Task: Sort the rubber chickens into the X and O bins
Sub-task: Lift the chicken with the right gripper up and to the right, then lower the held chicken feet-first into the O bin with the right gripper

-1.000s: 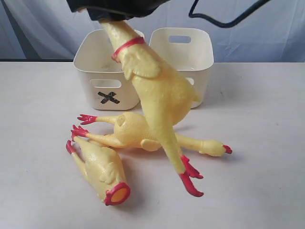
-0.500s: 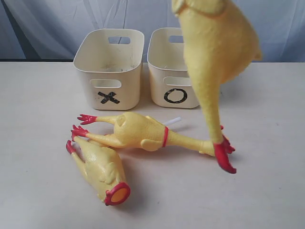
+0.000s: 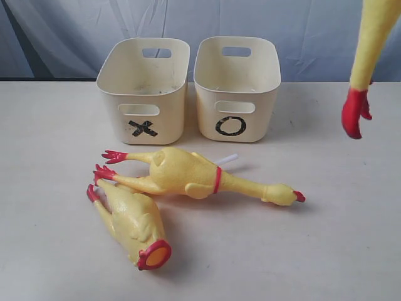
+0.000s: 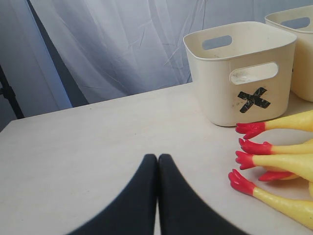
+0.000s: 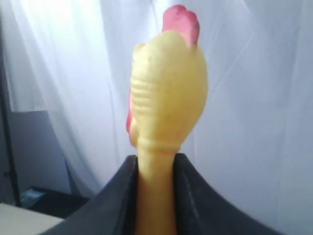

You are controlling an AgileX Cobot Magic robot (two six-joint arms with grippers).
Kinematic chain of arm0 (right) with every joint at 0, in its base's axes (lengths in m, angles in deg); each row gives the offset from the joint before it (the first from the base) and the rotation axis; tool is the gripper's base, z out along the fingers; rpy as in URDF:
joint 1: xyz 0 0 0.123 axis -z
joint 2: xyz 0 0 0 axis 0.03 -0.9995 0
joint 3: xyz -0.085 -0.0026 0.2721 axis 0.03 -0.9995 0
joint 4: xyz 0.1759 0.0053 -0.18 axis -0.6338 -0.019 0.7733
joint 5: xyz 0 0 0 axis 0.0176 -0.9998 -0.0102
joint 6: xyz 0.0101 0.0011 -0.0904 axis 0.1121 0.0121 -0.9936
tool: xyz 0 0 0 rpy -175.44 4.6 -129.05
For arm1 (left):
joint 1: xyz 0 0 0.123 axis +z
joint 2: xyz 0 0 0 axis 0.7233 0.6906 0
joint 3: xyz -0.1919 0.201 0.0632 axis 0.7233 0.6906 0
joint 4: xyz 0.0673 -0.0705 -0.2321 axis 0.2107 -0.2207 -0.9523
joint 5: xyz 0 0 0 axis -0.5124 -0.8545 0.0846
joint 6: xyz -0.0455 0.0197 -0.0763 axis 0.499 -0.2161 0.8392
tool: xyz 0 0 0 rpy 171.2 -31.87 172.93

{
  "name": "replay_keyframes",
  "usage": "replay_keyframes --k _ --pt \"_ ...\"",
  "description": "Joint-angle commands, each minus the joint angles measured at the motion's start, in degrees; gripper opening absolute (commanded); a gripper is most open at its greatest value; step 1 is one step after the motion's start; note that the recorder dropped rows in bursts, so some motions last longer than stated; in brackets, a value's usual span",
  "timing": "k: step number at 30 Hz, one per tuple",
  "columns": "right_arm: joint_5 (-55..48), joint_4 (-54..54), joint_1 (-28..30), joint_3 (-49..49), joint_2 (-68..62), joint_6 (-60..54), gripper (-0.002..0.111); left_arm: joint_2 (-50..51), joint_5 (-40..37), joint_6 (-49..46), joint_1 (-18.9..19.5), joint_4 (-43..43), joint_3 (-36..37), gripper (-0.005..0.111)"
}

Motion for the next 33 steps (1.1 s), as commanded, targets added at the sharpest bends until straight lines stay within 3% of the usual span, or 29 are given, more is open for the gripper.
replay_keyframes --k 1,12,18,24,33 --pt "-0.7 8.8 0.3 0.4 0.4 6.0 -0.001 -0.2 0.4 0.2 0.2 0.0 0.1 0.0" --pt "-1.5 21.7 0.8 0.4 -3.4 13.7 -0.001 -0.2 0.4 0.2 0.2 0.0 0.1 0.0" --pt "6.7 5.9 13.2 0.4 -6.4 11.5 -0.001 -0.2 0.4 0.2 0.2 0.0 0.1 0.0" --pt "14.3 -11.1 24.4 0.4 -9.4 -4.8 -0.001 -0.2 0.4 0.2 0.2 0.0 0.1 0.0" --pt "26.3 -33.7 32.3 0.4 -17.8 -19.8 -0.001 -0.2 0.4 0.2 0.2 0.0 0.1 0.0"
